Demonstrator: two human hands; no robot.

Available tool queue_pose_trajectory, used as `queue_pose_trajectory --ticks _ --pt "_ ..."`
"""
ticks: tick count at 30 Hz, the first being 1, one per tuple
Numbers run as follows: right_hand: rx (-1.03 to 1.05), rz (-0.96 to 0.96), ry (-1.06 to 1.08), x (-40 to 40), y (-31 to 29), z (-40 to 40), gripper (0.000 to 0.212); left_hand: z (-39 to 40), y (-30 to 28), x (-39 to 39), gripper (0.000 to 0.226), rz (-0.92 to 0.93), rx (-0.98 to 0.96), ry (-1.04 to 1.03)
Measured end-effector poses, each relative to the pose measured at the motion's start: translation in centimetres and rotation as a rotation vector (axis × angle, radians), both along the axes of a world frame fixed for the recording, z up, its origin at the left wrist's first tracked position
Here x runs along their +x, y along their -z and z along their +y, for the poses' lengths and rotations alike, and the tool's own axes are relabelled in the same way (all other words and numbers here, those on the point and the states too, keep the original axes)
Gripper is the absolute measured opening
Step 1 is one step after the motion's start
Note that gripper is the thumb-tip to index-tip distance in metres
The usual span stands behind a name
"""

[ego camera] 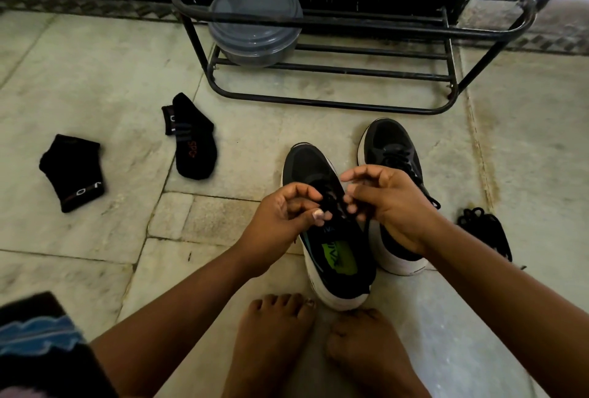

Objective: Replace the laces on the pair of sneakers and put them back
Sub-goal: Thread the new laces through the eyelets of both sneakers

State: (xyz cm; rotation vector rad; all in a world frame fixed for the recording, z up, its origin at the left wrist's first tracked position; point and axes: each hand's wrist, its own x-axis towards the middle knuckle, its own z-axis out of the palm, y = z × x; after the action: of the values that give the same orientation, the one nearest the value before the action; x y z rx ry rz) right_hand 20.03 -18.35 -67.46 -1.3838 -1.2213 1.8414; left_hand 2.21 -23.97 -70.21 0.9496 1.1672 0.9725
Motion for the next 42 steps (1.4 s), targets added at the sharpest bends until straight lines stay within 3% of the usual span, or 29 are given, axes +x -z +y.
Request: queue_pose_trajectory --ticks 2,4,7,11,15,17,19,22,25,27,30,36,42 --pt "0.080 -0.106 -0.078 0.8 -0.4 0.4 0.014 -0.1 -0.1 -0.3 0.016 0.022 0.006 -0.036" --pt "0.297 -0.406 -0.321 1.3 -0.8 0.7 0.009 -0.1 -0.4 -0.6 0.017 0.118 0.033 -0.072" --pt "0.591 -0.921 -0.718 1.4 -0.9 0.5 0.014 0.3 -0.6 -1.2 0.012 0.579 0.214 0.065" --pt "0.763 -0.976 -0.748 1.2 -1.3 0.3 0.019 0.6 -1.1 -1.3 0.017 1.109 0.461 0.426" --pt "0.858 -1.057 -0.707 2.1 -0.4 0.4 0.021 0.1 -1.5 -1.4 0.015 1.382 0.539 0.318" --pt "0.914 -1.021 -0.671 2.2 0.3 0.1 0.020 0.0 -1.1 -1.5 0.017 1.310 0.499 0.238" --pt "0.858 -0.842 -0.583 2.4 0.4 0.0 0.014 -0.2 -0.4 -1.7 0.017 0.971 0.374 0.191" --pt "0.517 -0.421 -0.423 2.2 -0.5 -0.4 0.015 -0.9 -0.9 -1.0 0.019 0.356 0.169 0.073" --pt "0.247 0.029 -0.168 0.8 -1.0 -1.5 0.021 -1.3 -1.1 0.4 0.028 0.065 0.105 -0.043" --pt "0.117 0.188 -0.047 -0.2 -1.0 -1.8 0.026 -1.2 -1.3 1.0 0.028 -0.065 0.050 -0.109" --pt "0.015 0.213 -0.008 -0.9 -0.5 -2.0 0.028 -1.0 -1.4 1.4 0.025 -0.095 -0.023 -0.173" --pt "0.019 0.002 -0.040 -1.6 1.0 -2.5 0.025 -1.6 -0.7 1.4 0.024 0.052 0.012 -0.155" --pt "-0.027 0.078 -0.049 -1.5 0.7 -2.6 0.033 -1.7 -0.3 0.9 0.033 0.105 0.090 -0.047"
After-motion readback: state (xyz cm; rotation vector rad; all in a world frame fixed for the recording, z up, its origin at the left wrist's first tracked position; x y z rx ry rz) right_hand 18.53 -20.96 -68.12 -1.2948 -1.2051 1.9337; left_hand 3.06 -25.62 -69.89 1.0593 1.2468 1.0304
